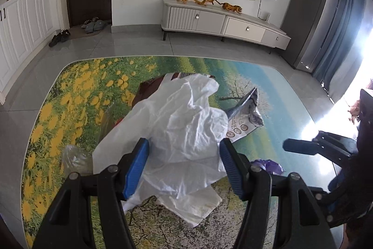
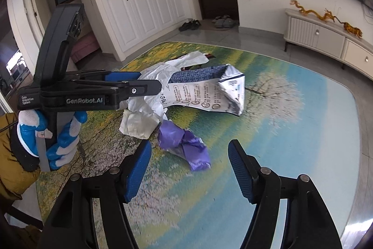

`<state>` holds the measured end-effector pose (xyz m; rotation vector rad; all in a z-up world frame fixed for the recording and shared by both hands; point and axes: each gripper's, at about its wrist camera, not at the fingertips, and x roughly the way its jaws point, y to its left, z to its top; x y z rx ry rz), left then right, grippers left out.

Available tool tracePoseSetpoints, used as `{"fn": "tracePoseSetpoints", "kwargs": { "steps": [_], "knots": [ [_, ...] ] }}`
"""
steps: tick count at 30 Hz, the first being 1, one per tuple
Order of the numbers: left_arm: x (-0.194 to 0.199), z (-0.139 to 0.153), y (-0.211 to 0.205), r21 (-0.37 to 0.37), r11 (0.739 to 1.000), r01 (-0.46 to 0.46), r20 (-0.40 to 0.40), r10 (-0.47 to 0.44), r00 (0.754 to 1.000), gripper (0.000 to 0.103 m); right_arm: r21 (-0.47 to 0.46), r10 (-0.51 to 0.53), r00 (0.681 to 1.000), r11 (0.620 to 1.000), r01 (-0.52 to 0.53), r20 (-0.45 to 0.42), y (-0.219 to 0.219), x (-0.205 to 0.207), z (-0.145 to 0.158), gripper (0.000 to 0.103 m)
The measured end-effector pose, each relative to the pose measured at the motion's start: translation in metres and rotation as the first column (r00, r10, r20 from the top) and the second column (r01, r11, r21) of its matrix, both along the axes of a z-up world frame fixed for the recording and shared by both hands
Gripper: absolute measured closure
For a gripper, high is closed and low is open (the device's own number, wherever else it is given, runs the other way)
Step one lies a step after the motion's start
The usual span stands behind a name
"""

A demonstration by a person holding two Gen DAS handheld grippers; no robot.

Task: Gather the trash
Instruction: 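Grasp the large white plastic bag with the left tool while the right tool grasps the purple bag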

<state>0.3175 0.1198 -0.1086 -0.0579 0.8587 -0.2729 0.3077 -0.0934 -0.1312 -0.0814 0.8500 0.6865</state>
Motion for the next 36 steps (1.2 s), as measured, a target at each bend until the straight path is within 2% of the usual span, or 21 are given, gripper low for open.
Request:
{"fn": "tracePoseSetpoints", "kwargs": {
  "steps": [5,8,10,11,14,19,25,36],
  "knots": [
    [-0.006,-0.005,0.008,-0.046,0.999,-0.011,-0.01,0.01,1.0,0.045,-0.006,0.019,0.999,1.0,-0.019,-0.029,0.014,0.014,-0.013,0.035],
    [-0.009,-0.006,0.012,-0.083,0.996,-0.016,-0.02,0.014,1.0,0.058,-0.006,0.022,0.999,1.0,-0.022,-0.048,0.016,0.017,-0.018,0.037],
    [-0.01,-0.007,0.015,-0.104,0.994,-0.013,-0.029,0.011,1.0,0.079,-0.009,0.025,0.998,1.0,-0.026,-0.057,0.016,0.016,-0.021,0.043],
    [-0.011,-0.008,0.016,-0.112,0.994,-0.014,-0.033,0.01,0.999,0.083,-0.012,0.027,0.998,1.0,-0.028,-0.063,0.016,0.015,-0.022,0.051],
    [-0.013,-0.006,0.021,-0.155,0.988,-0.03,-0.039,0.025,0.999,0.093,-0.005,0.025,0.998,1.0,-0.026,-0.056,0.015,0.011,-0.021,0.052],
    [-0.027,0.008,0.032,-0.248,0.968,-0.047,-0.033,0.041,0.999,0.095,0.01,0.02,0.998,1.0,-0.019,-0.065,0.008,0.003,-0.021,0.054],
    [-0.049,0.03,0.047,-0.358,0.932,-0.055,-0.03,0.047,0.998,0.096,0.039,0.014,0.998,0.999,-0.011,-0.068,0.003,-0.014,-0.016,0.055],
    [-0.118,0.08,0.043,-0.331,0.943,-0.031,0.049,0.05,0.998,0.096,0.101,-0.014,1.0,0.995,0.015,-0.013,-0.026,-0.072,0.017,0.056]
  ]
}}
